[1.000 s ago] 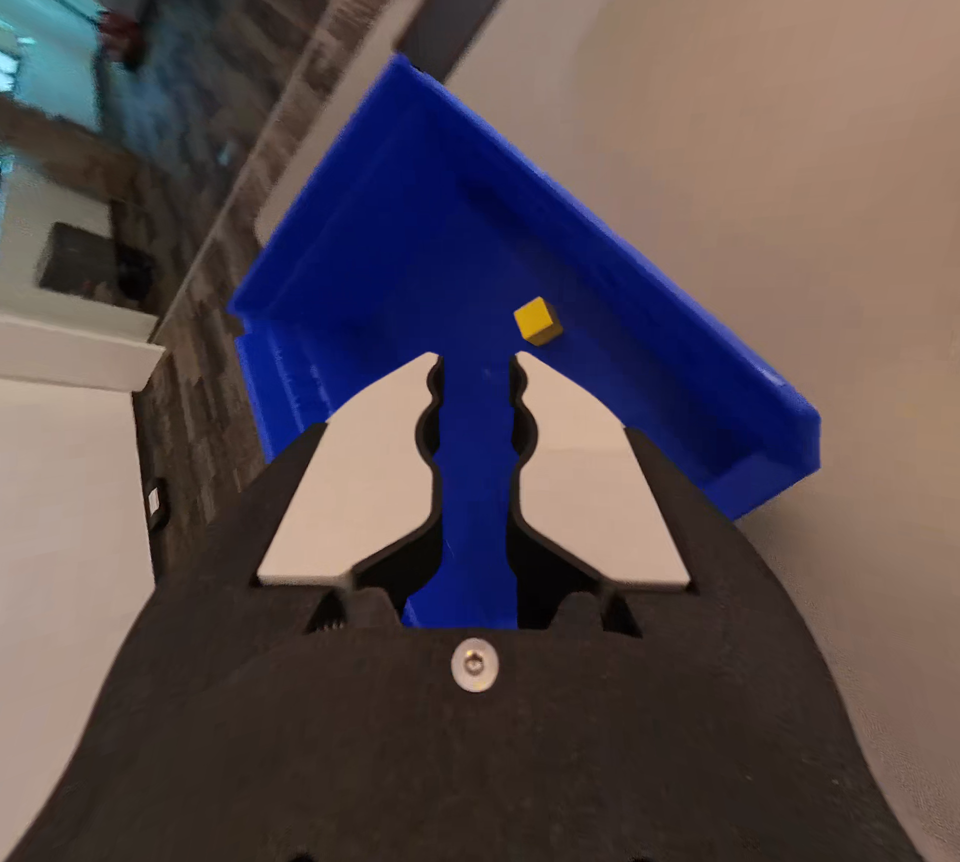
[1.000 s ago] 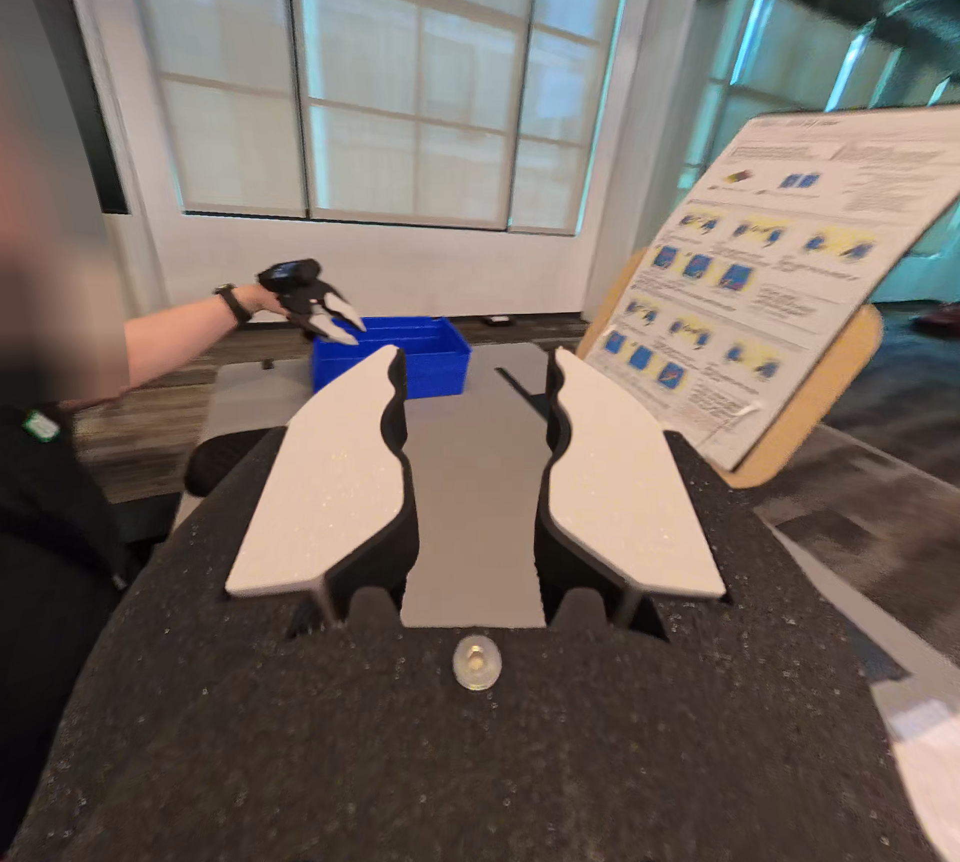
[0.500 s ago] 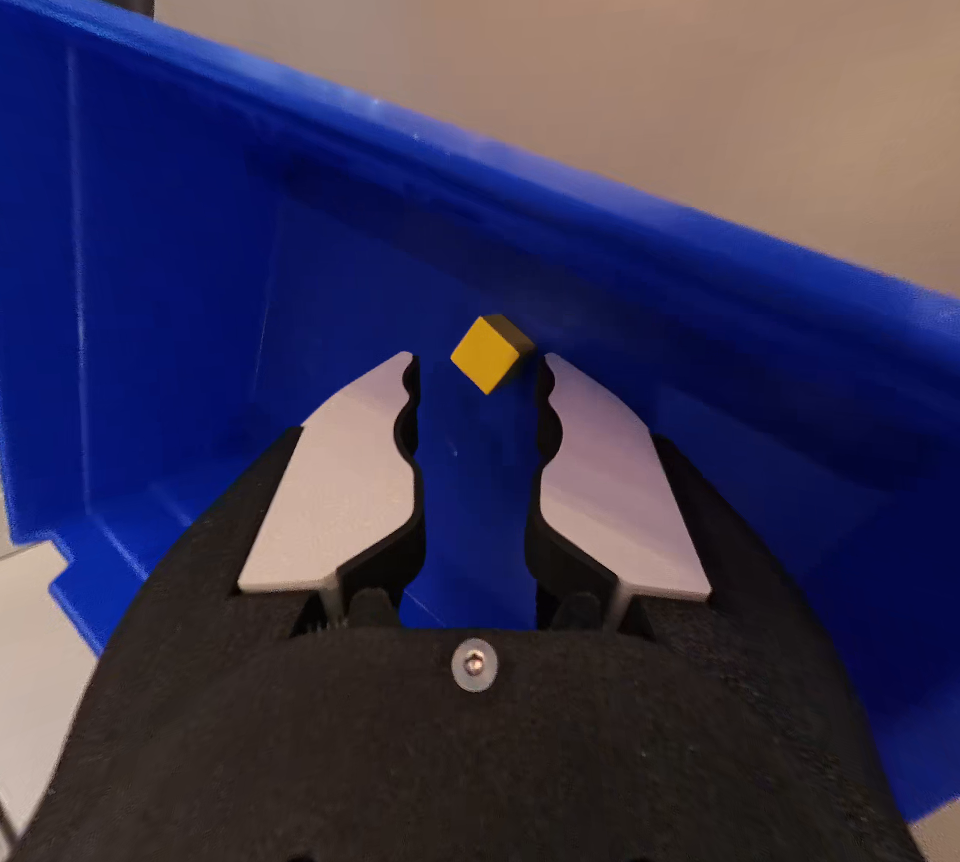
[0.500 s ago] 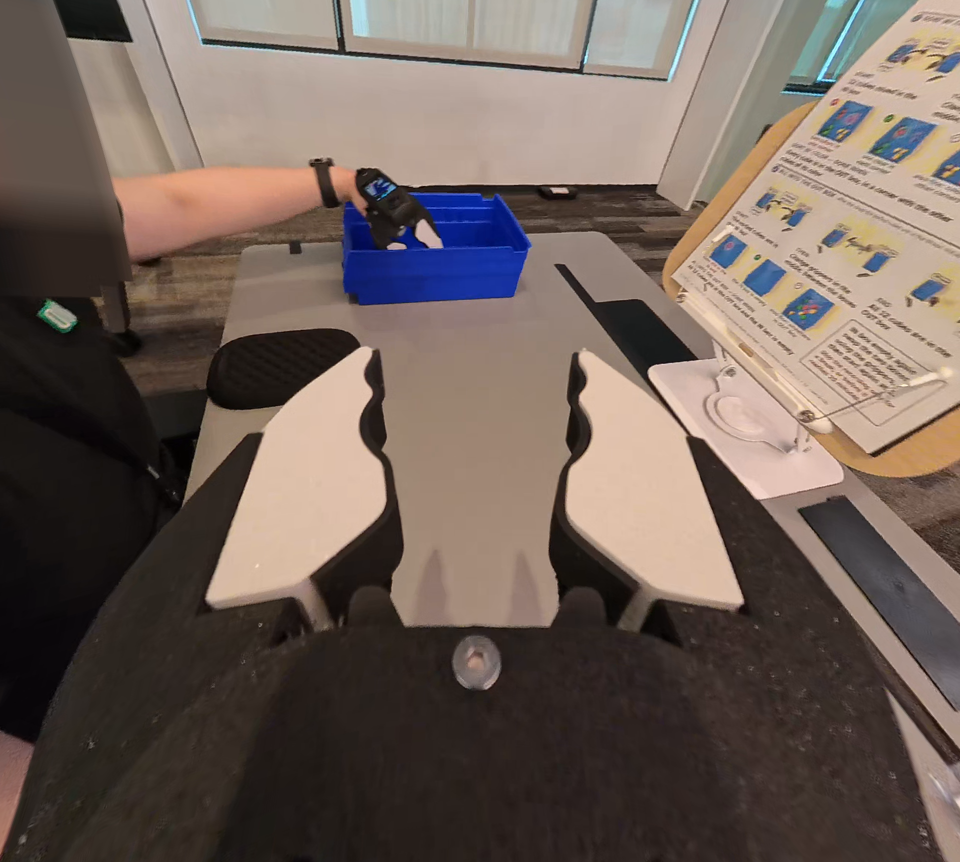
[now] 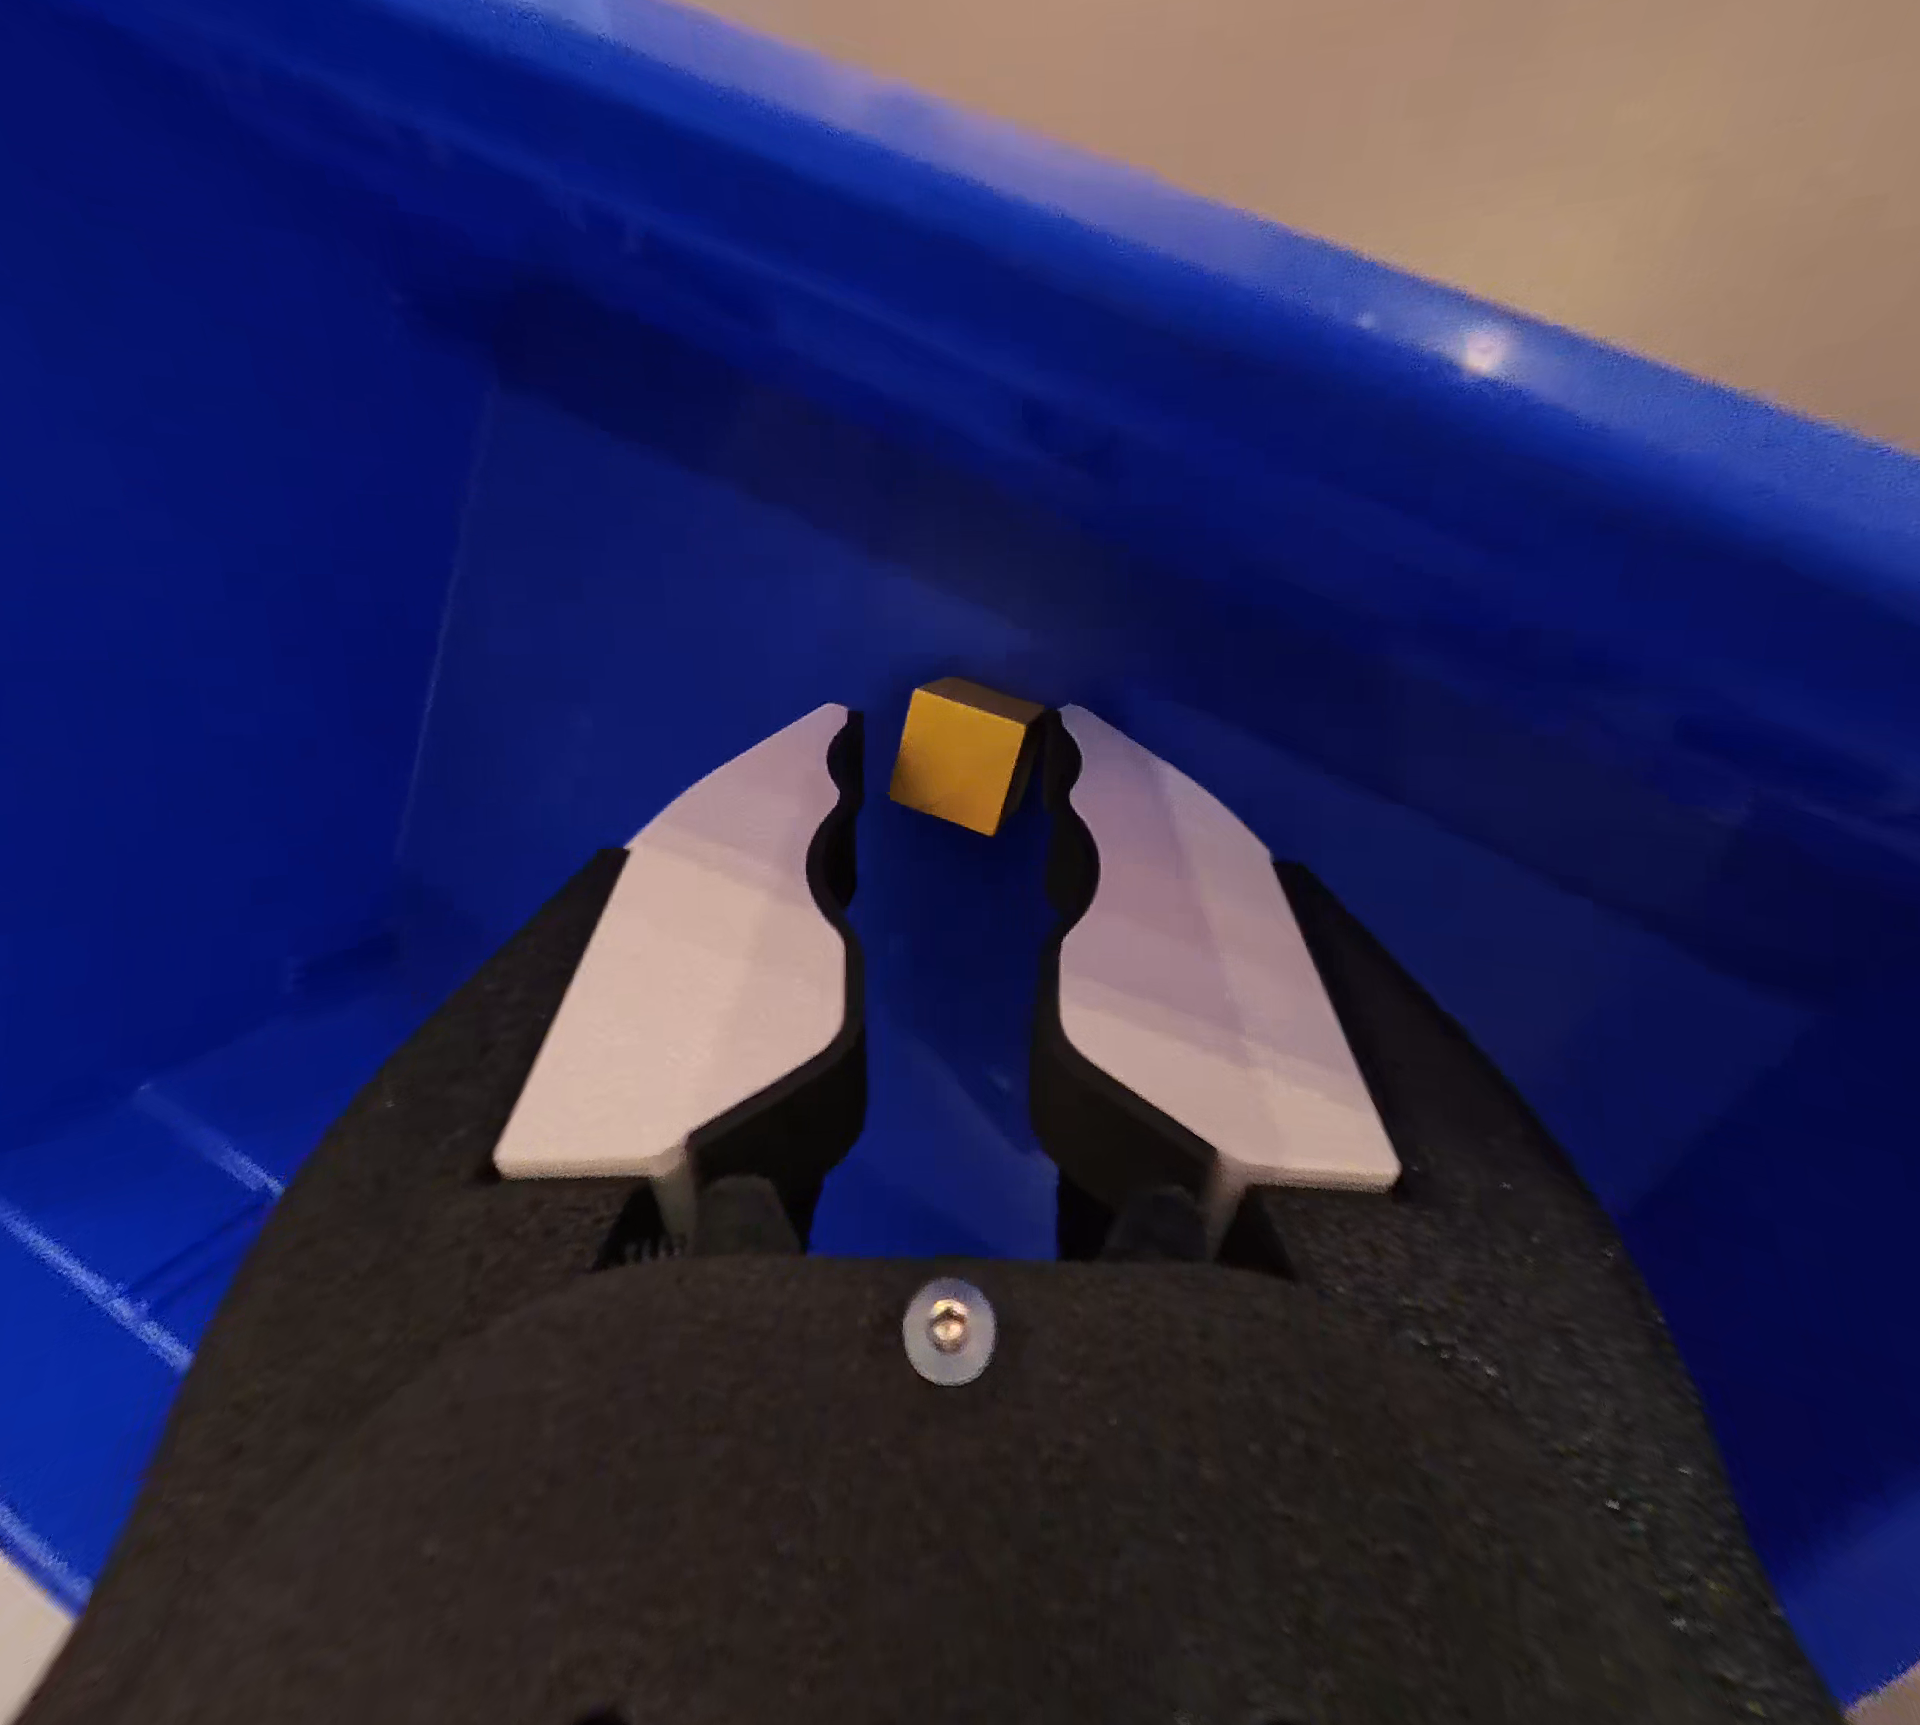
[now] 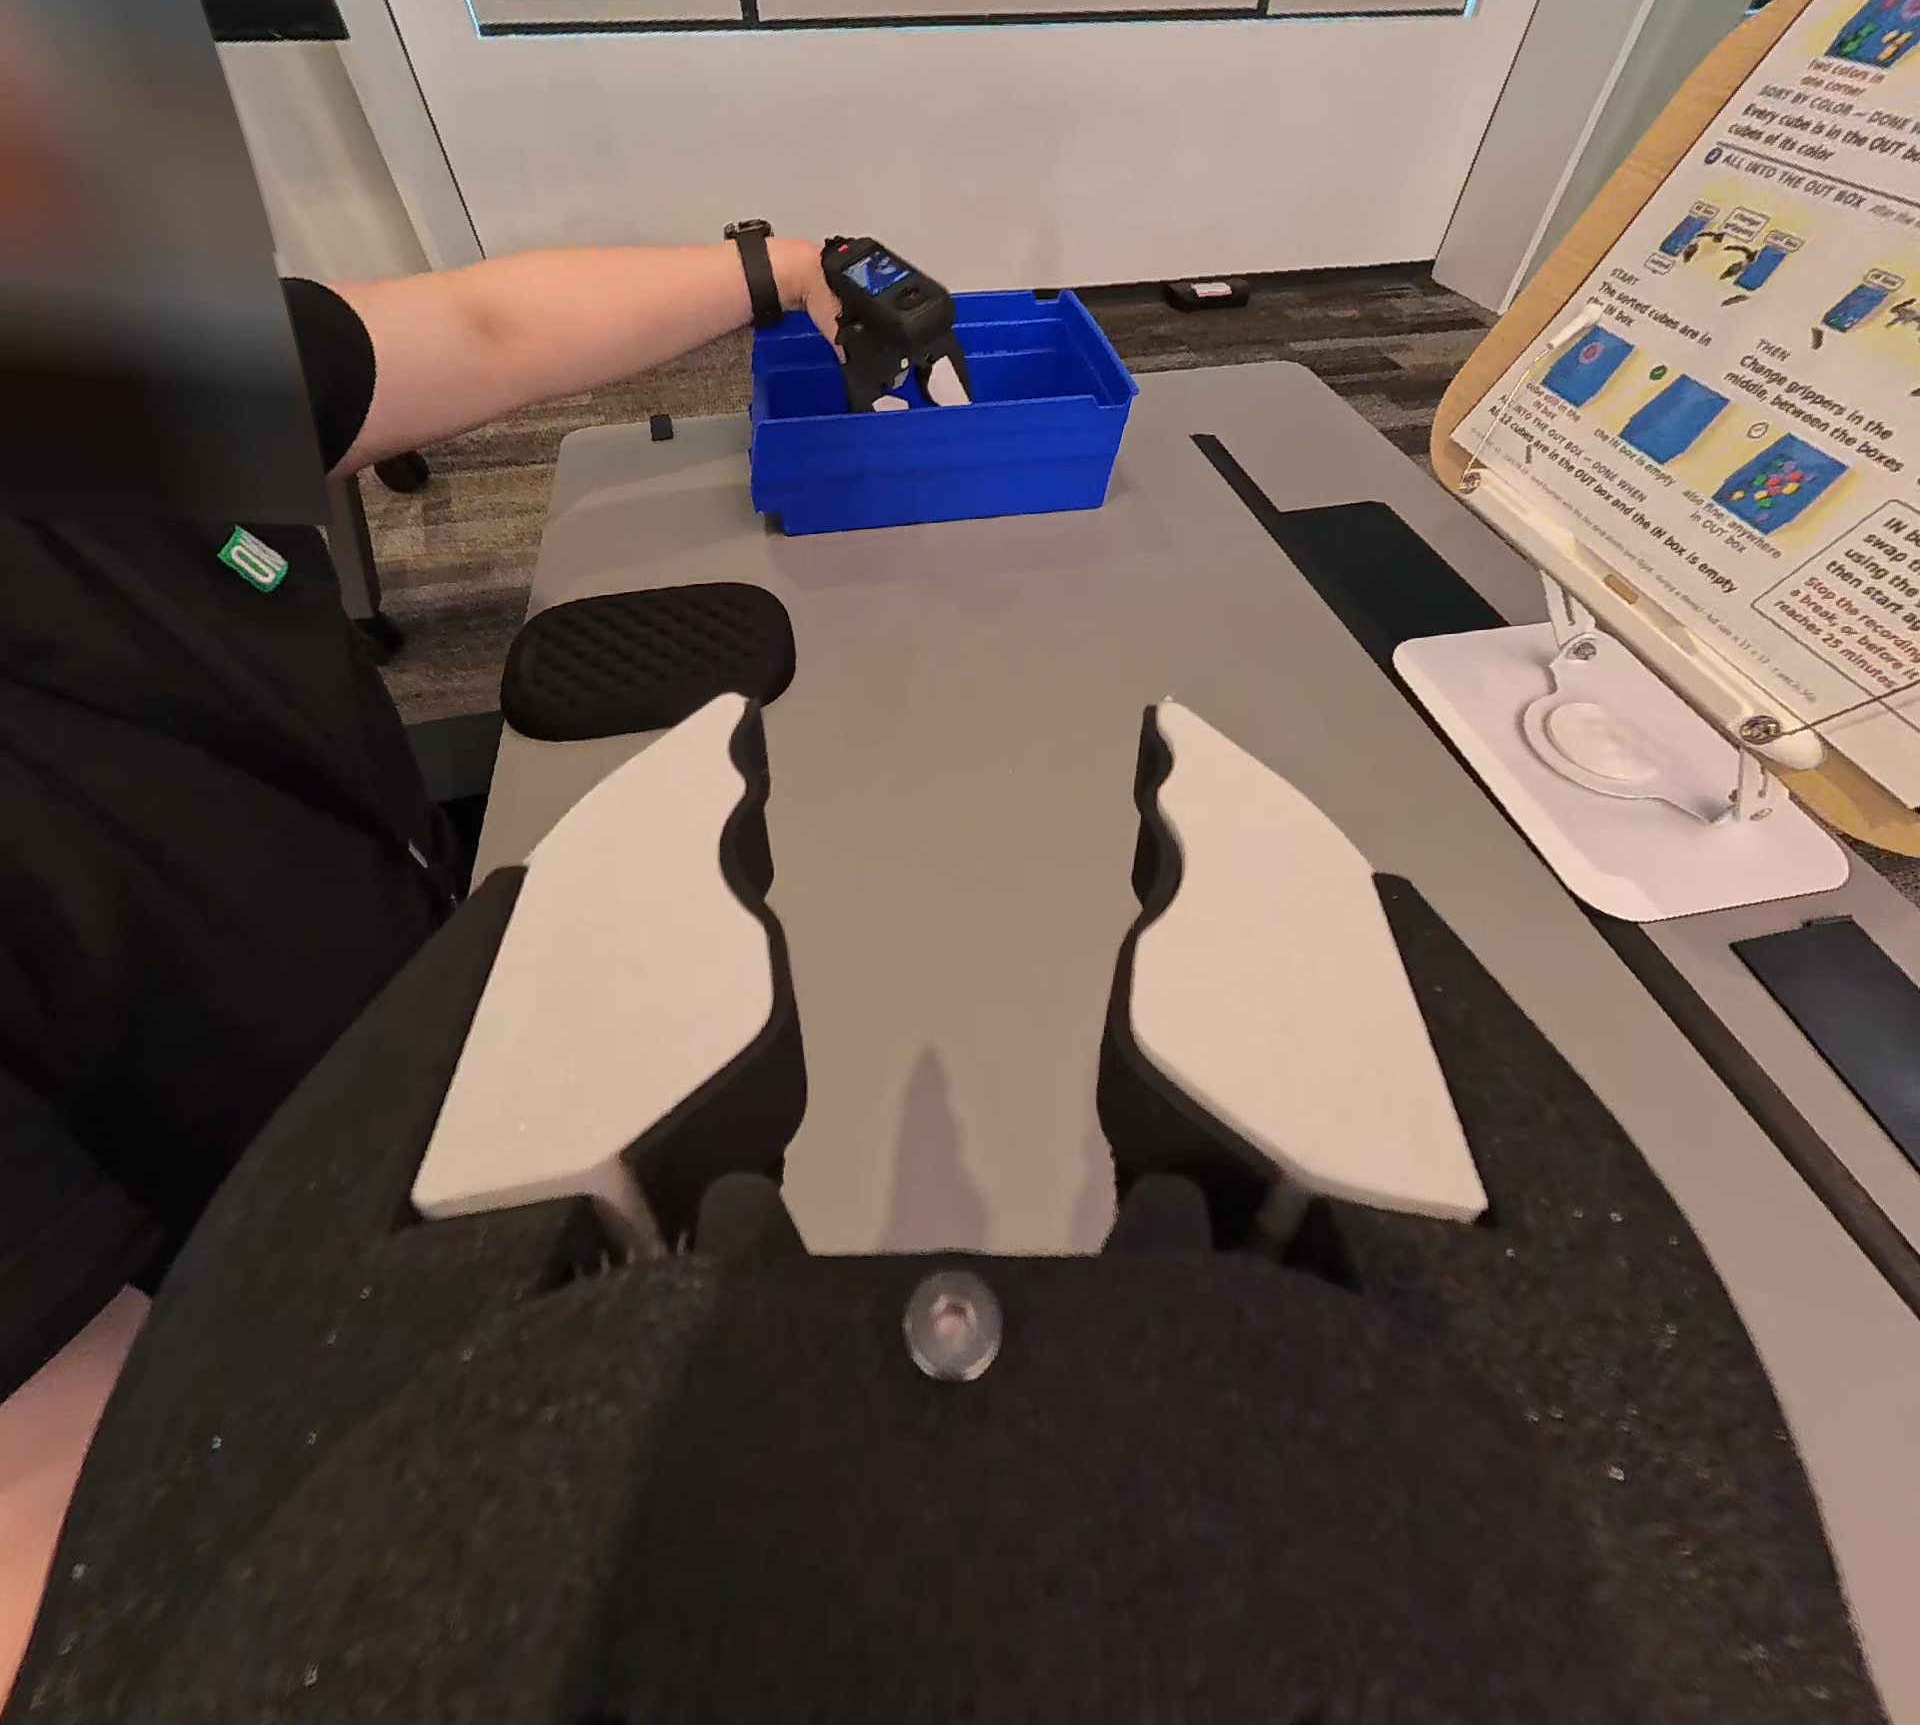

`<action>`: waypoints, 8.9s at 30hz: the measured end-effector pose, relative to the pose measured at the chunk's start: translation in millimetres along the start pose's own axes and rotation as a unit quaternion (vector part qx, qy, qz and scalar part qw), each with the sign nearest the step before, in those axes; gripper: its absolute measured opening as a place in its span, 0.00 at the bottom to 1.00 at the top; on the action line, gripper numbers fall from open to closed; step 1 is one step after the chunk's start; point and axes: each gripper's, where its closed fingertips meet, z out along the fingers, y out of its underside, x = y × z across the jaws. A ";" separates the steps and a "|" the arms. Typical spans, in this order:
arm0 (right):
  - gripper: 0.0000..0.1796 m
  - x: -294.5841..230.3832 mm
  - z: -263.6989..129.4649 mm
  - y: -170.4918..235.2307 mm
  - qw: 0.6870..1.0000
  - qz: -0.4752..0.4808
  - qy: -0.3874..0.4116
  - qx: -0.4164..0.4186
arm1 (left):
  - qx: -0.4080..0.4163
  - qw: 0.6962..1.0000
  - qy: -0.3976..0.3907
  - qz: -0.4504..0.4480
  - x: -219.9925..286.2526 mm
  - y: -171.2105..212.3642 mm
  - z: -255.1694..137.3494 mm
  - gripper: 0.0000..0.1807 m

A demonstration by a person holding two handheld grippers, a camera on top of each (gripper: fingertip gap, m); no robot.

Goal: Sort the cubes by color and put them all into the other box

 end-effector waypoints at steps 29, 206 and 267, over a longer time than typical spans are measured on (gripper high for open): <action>0.23 13.2 77.0 -52.9 0.987 0.117 0.021 0.105 | 0.446 0.836 -0.321 0.008 28.7 -344.5 -215.1 0.12; 0.09 159.9 -393.0 316.8 0.661 0.428 0.508 -0.348 | 0.177 0.766 -0.441 -0.433 66.9 -90.6 -136.2 0.18; 0.04 158.7 -382.1 338.3 0.681 0.473 0.467 -0.307 | 0.055 0.841 -0.266 -0.468 68.0 -64.5 -61.3 0.03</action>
